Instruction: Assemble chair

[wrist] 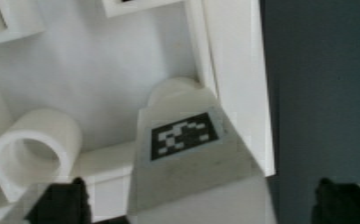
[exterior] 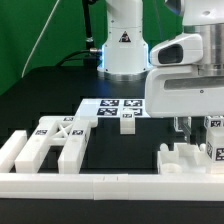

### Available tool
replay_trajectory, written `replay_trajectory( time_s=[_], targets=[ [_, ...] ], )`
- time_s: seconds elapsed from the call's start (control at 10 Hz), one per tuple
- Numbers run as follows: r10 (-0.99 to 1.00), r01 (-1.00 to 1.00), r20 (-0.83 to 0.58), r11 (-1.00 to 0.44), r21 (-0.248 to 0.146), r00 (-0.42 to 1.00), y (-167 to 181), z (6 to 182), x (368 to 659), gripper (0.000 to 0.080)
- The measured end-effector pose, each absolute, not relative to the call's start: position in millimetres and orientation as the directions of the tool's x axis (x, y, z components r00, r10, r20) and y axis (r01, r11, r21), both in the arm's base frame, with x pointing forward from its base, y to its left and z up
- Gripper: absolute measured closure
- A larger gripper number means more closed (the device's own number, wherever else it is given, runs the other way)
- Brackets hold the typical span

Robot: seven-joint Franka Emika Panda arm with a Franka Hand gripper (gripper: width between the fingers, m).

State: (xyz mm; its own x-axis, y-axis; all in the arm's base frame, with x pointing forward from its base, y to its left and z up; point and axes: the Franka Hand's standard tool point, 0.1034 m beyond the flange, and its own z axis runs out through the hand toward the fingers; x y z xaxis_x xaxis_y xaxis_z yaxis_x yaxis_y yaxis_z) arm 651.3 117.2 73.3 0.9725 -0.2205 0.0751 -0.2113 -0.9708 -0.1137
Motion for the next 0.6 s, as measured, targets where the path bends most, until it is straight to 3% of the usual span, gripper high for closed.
replay_trajectory(
  time_s=[0.1,0.2,0.4,0.6],
  targets=[
    [-0.223,-0.213,0.075,-0.970,-0.114,0.972,117.3,73.3,651.2,0.0273],
    [-0.319,-0.310,0.062,-0.942,-0.125,0.946,118.3,73.3,651.1,0.0473],
    [-0.432,-0.424,0.046,-0.896,-0.130,0.901,116.5,73.2,651.2,0.0512],
    [-0.677,-0.671,0.006,-0.730,-0.127,0.736,115.8,73.6,650.5,0.0512]
  ],
)
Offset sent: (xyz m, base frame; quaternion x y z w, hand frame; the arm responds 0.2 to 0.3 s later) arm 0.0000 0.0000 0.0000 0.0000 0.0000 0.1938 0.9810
